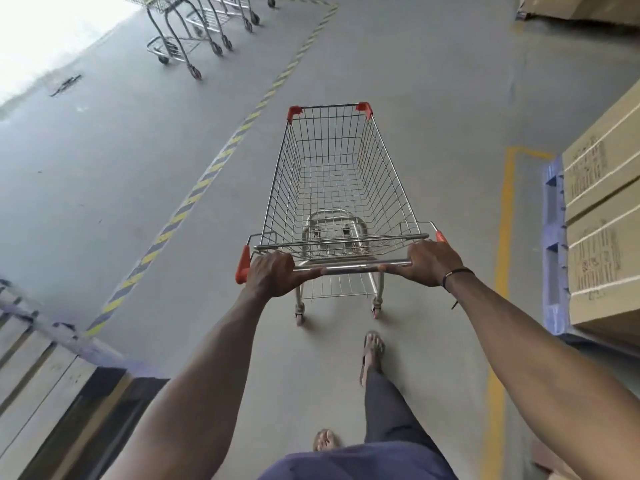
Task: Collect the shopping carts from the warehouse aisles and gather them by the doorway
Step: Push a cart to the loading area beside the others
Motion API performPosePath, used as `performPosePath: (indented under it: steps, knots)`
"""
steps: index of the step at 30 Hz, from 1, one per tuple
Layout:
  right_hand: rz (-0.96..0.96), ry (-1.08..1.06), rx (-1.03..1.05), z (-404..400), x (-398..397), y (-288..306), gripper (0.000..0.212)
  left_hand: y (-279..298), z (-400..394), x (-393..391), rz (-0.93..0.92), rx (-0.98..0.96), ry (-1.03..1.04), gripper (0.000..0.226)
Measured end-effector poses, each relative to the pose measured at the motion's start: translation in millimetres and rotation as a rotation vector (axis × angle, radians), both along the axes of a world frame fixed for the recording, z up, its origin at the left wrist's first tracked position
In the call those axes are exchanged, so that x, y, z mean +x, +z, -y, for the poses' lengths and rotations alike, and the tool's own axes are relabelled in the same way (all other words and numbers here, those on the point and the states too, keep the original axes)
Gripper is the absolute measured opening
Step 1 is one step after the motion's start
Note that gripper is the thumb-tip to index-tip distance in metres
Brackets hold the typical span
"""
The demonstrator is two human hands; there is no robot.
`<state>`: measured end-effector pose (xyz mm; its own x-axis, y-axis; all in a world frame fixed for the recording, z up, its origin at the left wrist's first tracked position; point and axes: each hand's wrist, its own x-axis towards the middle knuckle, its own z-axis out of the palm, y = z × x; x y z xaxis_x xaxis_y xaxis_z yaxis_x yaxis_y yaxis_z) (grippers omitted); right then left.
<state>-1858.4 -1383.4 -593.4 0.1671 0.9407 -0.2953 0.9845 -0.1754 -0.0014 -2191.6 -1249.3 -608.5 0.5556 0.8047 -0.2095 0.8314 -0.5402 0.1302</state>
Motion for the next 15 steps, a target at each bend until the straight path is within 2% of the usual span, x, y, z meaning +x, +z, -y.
performPosePath:
  steps: [7, 15]
  knots:
    - [-0.046, 0.073, 0.004, -145.3, 78.9, 6.5, 0.091, 2.3, -117.2, 71.2, 0.006, -0.015, 0.078, 0.1]
    - [-0.013, 0.211, -0.013, -316.1, 153.2, 2.0, 0.093, 4.4, -240.7, 134.3, 0.017, -0.006, 0.206, 0.103]
